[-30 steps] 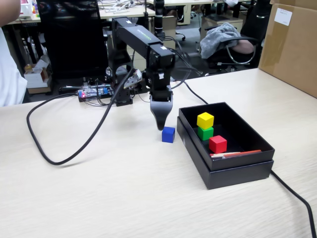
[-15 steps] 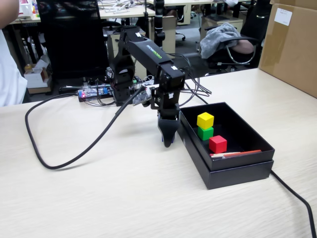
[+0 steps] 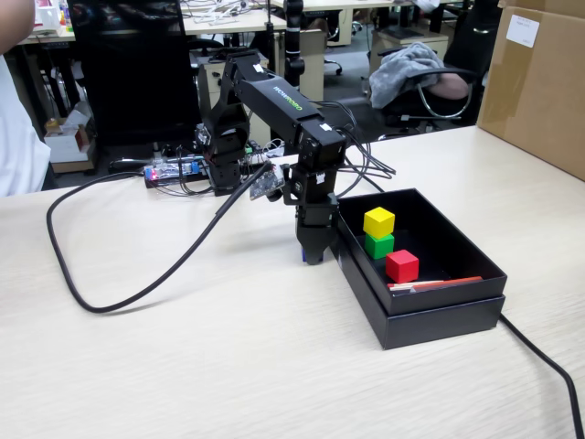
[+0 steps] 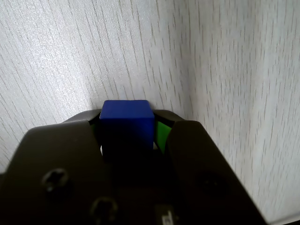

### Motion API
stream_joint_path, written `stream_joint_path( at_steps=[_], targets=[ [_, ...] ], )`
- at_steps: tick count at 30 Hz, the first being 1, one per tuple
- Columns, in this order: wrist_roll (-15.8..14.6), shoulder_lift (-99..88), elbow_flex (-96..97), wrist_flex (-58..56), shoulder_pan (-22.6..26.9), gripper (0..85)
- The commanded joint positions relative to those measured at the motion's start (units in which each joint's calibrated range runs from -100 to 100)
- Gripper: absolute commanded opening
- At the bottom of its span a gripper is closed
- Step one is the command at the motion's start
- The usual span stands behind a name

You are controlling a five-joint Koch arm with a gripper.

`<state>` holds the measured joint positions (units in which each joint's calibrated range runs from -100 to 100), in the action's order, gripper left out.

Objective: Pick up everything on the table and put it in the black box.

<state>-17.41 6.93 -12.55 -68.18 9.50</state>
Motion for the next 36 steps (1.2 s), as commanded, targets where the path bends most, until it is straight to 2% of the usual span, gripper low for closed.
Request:
stream_joint_path(
  at_steps=[1, 8, 11, 15, 23, 28, 36],
  targets=[
    [0.73, -6.87, -2.23, -0.81, -0.44, 6.9],
    [3.86, -30.85, -5.76, -2.28, -1.81, 6.9],
    [5.52, -31.77, -11.75, -2.28, -0.83, 7.0],
    [6.79, -26.15, -21.99, -2.28, 0.98, 7.0],
    [7.18, -10.88, -30.42, -2.28, 3.86, 7.2],
    [6.98, 1.05, -33.78, -2.28, 4.40, 7.7],
    [6.59, 8.05, -34.14, -2.97, 4.30, 8.0]
  ],
)
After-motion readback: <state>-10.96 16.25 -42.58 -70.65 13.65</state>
